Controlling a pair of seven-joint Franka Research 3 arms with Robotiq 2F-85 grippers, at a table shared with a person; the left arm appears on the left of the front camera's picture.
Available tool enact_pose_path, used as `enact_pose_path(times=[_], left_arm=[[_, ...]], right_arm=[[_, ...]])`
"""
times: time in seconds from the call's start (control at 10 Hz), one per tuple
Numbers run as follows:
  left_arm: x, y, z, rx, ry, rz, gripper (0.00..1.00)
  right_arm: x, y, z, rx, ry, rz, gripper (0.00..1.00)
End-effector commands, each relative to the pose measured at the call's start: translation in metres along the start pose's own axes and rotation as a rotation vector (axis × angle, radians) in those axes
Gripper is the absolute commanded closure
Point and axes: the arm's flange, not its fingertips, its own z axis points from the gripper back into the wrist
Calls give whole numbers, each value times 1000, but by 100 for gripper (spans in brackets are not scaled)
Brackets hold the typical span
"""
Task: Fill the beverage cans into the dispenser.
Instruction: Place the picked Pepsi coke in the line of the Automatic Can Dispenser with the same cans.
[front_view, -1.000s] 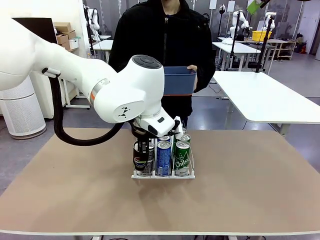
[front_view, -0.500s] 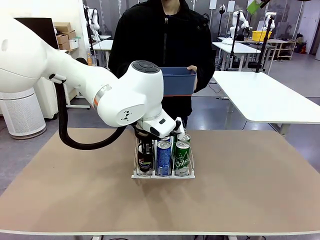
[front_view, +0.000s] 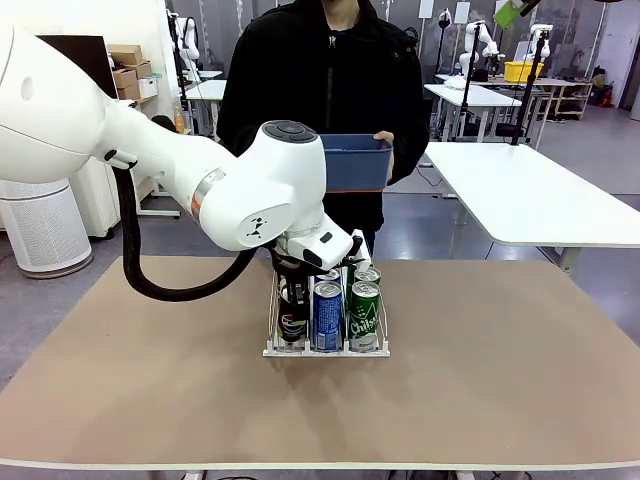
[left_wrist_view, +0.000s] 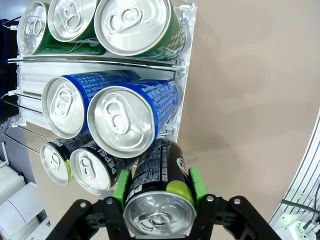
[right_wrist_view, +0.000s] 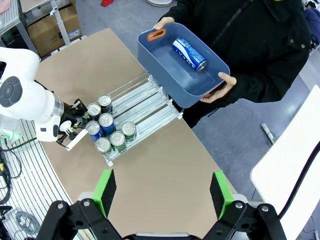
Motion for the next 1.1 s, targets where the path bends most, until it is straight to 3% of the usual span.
enact_pose_path(times=[0.0,0.6,1.0], left_arm=[[-5,20,-17,37,-17,17,42],[-15,34,-4,94,25,43,42],[-15,43,-9,92,-5,45,42]], right_arm=[[-2,1,0,0,0,-7,0],[-2,1,0,0,0,-7,0],[-2,1,0,0,0,-7,0]])
